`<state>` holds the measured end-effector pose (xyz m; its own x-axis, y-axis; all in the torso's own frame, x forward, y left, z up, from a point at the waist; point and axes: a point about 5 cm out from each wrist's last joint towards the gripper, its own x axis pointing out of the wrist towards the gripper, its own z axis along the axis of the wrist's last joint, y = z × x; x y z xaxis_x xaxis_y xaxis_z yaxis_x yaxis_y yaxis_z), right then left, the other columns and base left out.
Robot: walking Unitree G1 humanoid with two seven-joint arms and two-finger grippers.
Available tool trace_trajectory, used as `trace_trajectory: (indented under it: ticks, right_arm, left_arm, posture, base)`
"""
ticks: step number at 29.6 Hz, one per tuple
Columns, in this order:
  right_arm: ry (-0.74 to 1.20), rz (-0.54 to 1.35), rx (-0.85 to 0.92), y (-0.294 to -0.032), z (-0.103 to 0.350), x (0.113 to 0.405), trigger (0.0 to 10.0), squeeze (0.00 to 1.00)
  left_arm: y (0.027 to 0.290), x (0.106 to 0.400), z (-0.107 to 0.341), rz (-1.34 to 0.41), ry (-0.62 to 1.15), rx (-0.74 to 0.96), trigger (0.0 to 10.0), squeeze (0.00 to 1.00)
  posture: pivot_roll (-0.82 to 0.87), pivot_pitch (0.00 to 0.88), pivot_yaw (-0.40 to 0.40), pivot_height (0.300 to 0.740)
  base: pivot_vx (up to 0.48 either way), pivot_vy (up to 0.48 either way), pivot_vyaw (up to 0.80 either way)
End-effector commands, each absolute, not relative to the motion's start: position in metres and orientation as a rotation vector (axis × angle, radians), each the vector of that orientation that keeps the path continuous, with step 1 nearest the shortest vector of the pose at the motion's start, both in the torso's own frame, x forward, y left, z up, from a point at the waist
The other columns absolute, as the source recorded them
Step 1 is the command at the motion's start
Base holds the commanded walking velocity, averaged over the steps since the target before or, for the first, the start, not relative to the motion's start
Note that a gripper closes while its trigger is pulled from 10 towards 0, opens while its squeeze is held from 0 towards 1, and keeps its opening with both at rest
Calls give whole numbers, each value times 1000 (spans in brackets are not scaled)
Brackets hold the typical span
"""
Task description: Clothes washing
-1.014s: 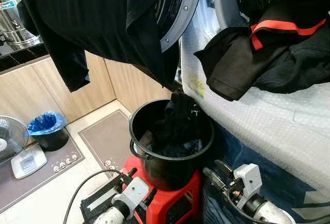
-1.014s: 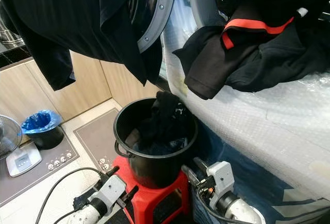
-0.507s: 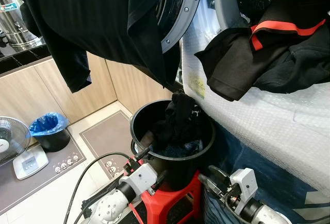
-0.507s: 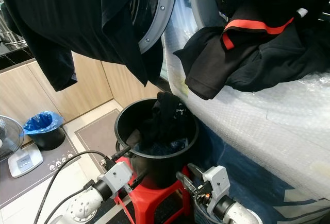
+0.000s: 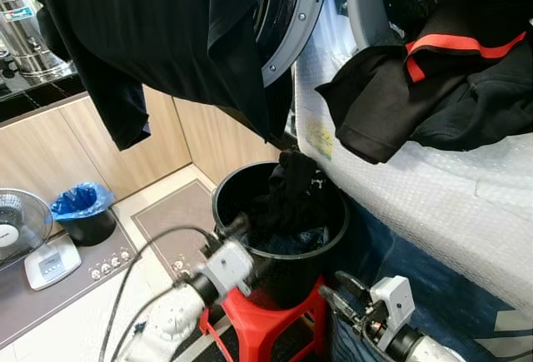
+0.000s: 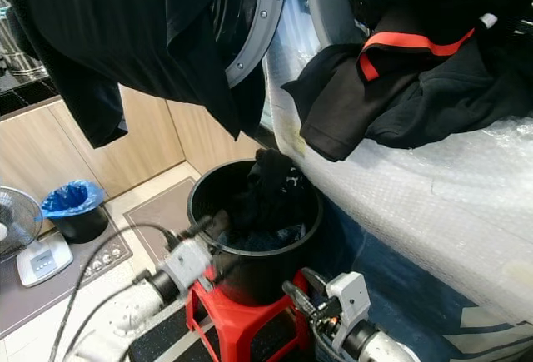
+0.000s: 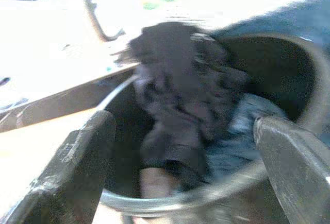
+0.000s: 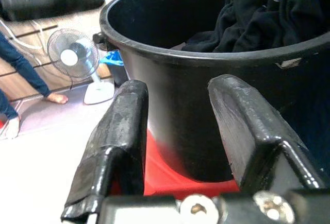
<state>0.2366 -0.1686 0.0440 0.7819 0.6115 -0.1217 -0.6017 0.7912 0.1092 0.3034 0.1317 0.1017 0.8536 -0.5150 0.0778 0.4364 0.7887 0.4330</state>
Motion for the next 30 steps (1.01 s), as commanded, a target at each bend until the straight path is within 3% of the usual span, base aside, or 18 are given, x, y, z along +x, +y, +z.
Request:
trace_trajectory:
  ticks: [1, 10, 16, 22, 30]
  right_arm:
    - [114, 624, 77, -171, 50, 237, 10000, 0]
    - [81, 560, 92, -173, 55, 239, 10000, 0]
    - [55, 505, 93, -174, 56, 240, 10000, 0]
    - [7, 377, 120, -176, 57, 247, 10000, 0]
    - [18, 388, 106, -171, 48, 243, 10000, 0]
  left_arm:
    - [148, 311, 105, -451, -164, 372, 10000, 0]
    - [178, 334, 113, -264, -103, 123, 10000, 0]
    - [175, 340, 119, -241, -109, -5, 10000, 0]
    - [146, 325, 104, -355, -111, 73, 10000, 0]
    - [117, 299, 75, -541, -64, 228, 10000, 0]
  posture:
    - [-55, 81, 104, 740]
    - [-65, 89, 99, 740]
    - [-72, 87, 100, 740]
    - [-67, 78, 100, 740]
    - [-66, 75, 103, 740]
  base:
    - [0, 0, 0]
    - [0, 0, 0]
    - [0, 0, 0]
    - [0, 0, 0]
    - [0, 0, 0]
